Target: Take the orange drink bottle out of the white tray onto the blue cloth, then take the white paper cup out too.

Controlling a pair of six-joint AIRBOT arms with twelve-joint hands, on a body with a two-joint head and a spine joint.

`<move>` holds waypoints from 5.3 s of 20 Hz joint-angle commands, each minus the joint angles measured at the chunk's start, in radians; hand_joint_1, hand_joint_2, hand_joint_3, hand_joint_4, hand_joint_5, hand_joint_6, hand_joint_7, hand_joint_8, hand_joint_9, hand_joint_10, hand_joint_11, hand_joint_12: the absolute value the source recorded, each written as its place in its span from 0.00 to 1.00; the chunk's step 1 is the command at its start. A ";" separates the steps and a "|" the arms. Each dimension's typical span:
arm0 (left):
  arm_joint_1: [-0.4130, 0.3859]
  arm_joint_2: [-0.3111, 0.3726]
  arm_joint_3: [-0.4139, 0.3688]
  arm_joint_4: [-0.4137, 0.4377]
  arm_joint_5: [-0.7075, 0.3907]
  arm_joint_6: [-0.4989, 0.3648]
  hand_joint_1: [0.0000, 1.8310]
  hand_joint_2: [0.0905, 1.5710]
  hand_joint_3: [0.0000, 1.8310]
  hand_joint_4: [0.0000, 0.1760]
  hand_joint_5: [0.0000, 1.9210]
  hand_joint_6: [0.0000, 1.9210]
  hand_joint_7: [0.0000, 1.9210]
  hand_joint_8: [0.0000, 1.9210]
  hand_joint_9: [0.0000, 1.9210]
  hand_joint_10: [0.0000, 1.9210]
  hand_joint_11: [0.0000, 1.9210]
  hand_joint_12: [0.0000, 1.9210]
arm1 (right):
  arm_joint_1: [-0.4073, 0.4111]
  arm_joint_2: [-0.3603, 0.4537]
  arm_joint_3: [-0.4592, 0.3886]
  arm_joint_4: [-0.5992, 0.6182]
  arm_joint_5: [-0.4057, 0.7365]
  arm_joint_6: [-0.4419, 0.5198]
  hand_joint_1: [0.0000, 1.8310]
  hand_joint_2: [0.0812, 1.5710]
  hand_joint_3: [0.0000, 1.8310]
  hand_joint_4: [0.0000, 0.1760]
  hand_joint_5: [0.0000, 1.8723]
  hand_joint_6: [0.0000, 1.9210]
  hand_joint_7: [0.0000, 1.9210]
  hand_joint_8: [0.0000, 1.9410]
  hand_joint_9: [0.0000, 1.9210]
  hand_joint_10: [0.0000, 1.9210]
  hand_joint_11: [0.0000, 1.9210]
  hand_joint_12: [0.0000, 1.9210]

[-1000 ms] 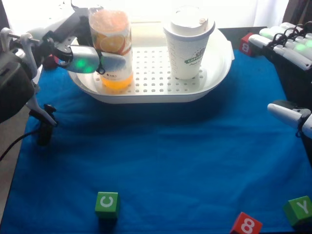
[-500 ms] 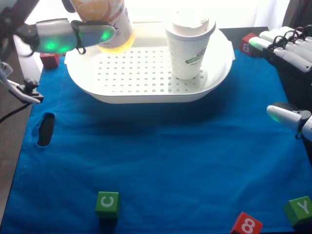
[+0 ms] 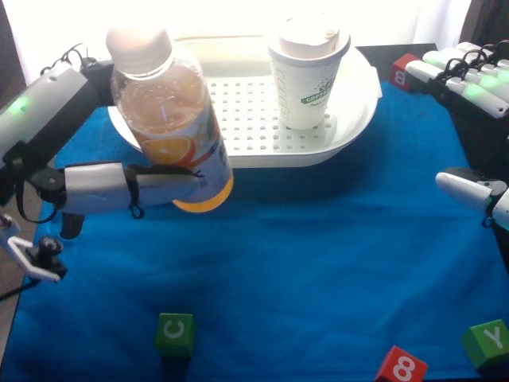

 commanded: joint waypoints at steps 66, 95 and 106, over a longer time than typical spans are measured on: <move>0.348 0.161 -0.161 -0.286 -0.466 0.088 0.34 0.64 0.00 0.90 0.00 0.00 0.00 0.00 0.00 0.00 0.00 0.16 | 0.444 -0.125 0.148 -0.325 -0.084 0.138 0.49 0.80 0.00 0.00 0.00 0.79 0.02 0.74 0.05 0.91 0.06 1.00; 0.363 0.157 -0.164 -0.313 -0.495 0.086 0.36 0.66 0.00 0.99 0.00 0.00 0.00 0.00 0.00 0.00 0.00 0.07 | 0.157 -0.066 0.071 -0.265 -0.058 0.195 0.18 0.60 0.00 0.97 0.00 0.00 0.00 0.00 0.00 0.00 0.00 0.00; 0.365 0.173 -0.166 -0.309 -0.517 0.075 0.33 0.66 0.00 0.65 0.01 0.00 0.00 0.00 0.00 0.00 0.00 0.05 | 0.153 0.064 0.003 -0.201 0.231 0.195 0.20 0.82 0.00 0.00 0.00 0.00 0.00 0.00 0.02 0.03 0.00 0.24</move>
